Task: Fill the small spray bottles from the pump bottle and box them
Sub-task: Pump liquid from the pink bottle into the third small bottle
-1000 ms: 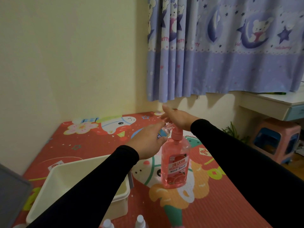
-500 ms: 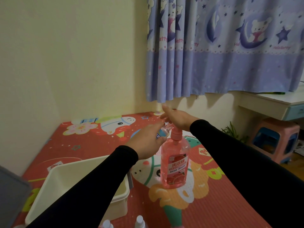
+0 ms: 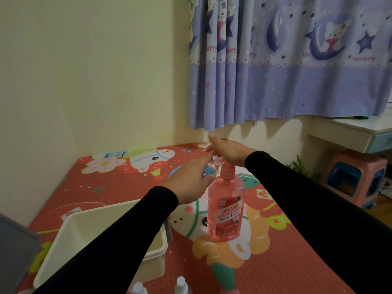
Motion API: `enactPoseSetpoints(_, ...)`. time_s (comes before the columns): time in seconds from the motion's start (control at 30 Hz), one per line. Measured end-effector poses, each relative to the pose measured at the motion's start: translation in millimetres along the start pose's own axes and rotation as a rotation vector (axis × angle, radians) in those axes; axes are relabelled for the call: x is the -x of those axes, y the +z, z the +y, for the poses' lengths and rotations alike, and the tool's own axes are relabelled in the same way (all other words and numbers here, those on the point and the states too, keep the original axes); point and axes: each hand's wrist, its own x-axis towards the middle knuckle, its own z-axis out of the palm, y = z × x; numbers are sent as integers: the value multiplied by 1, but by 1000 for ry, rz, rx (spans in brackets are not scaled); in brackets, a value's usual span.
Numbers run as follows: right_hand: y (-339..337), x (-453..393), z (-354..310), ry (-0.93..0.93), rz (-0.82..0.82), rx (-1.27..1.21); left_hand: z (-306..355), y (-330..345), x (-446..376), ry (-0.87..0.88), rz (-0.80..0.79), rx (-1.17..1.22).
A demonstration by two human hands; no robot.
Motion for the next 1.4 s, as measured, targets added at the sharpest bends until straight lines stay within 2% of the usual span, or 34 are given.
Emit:
enactPoseSetpoints(0.13, 6, 1, 5, -6, -17, -45, -2, 6, 1, -36, -21, -11)
enactPoseSetpoints(0.37, -6, 4, -6, 22, 26, 66, 5, -6, 1, 8, 8, -29)
enactPoseSetpoints(0.57, 5, 3, 3, -31, 2, -16, 1, 4, 2, -23, -6, -16)
enactPoseSetpoints(0.73, 3, 3, 1, -24, -14, -7, -1, 4, 0, -35, -30, -16)
enactPoseSetpoints(0.93, -6, 2, -4, 24, 39, 51, 2, -4, -1, -5, -4, -8)
enactPoseSetpoints(1.2, 5, -2, 5, -9, 0, -21, -7, 7, -2, -42, -24, 9)
enactPoseSetpoints(1.4, -7, 1, -6, 20, 45, 31, 1, -4, -2, -6, 4, -2)
